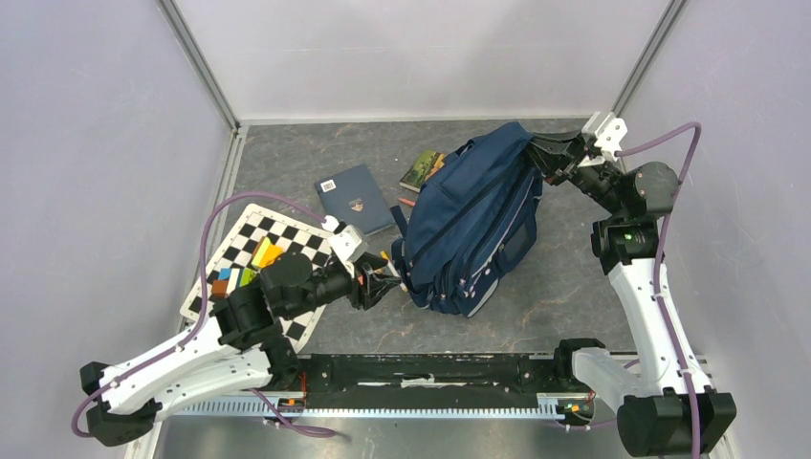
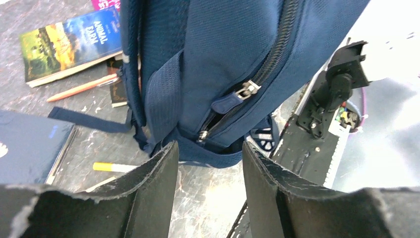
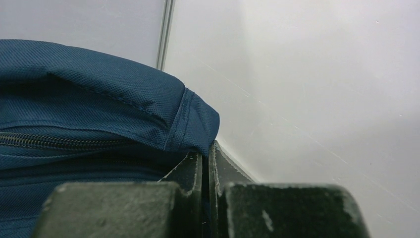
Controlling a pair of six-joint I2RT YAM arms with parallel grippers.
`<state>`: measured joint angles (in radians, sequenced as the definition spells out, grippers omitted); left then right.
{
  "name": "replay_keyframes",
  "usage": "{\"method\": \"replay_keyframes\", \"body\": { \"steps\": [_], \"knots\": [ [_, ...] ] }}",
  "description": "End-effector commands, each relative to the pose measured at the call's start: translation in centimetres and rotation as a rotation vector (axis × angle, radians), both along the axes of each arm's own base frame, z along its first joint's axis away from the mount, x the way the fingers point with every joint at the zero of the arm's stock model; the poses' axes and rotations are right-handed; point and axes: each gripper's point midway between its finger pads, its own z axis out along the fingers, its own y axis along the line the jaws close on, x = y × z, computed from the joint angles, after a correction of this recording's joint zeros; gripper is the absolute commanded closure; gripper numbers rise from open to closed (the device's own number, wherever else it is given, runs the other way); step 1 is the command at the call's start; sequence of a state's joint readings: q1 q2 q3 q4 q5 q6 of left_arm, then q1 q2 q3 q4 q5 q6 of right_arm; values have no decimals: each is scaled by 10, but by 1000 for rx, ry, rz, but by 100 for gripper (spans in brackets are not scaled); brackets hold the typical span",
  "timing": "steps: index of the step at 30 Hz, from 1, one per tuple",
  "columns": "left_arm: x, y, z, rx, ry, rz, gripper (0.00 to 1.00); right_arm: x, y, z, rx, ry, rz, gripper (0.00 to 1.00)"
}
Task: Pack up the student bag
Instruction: Unzip the student bag at the center of the board.
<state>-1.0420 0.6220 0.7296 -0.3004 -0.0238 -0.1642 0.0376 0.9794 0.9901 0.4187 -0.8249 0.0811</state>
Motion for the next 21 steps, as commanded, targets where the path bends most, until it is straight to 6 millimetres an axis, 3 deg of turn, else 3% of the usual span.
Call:
{"method": "replay_keyframes", "body": {
  "steps": [1,7,21],
  "knots": [
    [-6,-17,25,-111,-3,-48,44,-15,-11,45,44,-170,-72,100],
    [-5,-30,20,-103,9,-61,45,-15,-12,42,50,-164,-79,100],
    [20,-31,20,-109,-25,67,62,-21,-10,44,67,-170,-61,100]
  ]
}}
